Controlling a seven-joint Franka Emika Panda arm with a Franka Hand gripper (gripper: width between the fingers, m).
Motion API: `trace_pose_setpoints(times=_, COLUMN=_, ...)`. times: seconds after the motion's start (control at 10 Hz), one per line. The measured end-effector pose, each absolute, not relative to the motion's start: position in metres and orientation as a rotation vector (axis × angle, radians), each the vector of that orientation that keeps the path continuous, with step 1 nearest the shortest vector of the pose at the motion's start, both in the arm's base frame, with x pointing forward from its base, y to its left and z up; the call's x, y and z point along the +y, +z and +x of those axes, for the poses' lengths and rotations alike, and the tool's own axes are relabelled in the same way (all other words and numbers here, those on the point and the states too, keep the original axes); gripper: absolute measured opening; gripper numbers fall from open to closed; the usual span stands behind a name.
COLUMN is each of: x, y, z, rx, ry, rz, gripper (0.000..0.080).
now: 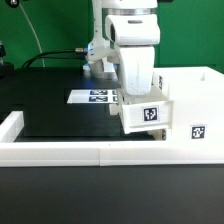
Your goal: Assemble drawer
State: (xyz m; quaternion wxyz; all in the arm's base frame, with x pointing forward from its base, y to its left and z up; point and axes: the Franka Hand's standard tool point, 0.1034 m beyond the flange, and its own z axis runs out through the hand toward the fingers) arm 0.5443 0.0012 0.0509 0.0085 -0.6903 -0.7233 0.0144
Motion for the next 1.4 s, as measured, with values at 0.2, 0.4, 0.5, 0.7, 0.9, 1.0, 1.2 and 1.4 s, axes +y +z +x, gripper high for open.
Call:
trace_pose_setpoints(times=0.2, x=0.002, y=0.051, z=0.544, rx=-2.248, ry=0.063, rz=-2.174, gripper=0.0044)
trace_pose_setpoints(times=0.4, x=0.0, y=0.051, z=0.545, rx=-2.247, ry=0.06, rz=-2.178, gripper=0.0044)
trace_pose_setpoints(times=0.5, x=0.0, y=0.051, z=0.545, rx=-2.247, ry=0.06, rz=-2.178, gripper=0.0044)
trace_pose_setpoints(times=0.7, x=0.0, y=0.051, z=0.545, rx=-2.247, ry=0.061, rz=-2.177, gripper=0.0254)
trace_pose_setpoints(times=0.9, x=0.005, y=0.06, z=0.545, rx=-2.245, ry=0.079, rz=-2.176, gripper=0.0445)
trace_pose_setpoints(times=1.0, x=0.008, y=0.071, z=0.547, rx=-2.24, ry=0.103, rz=-2.177, gripper=0.0572)
trace_pose_setpoints(times=1.2, x=0.004, y=0.092, z=0.552, rx=-2.246, ry=0.126, rz=-2.186, gripper=0.0628)
trace_pose_setpoints(times=1.4, x=-0.015, y=0.111, z=0.555, rx=-2.279, ry=0.124, rz=-2.186, gripper=0.0643)
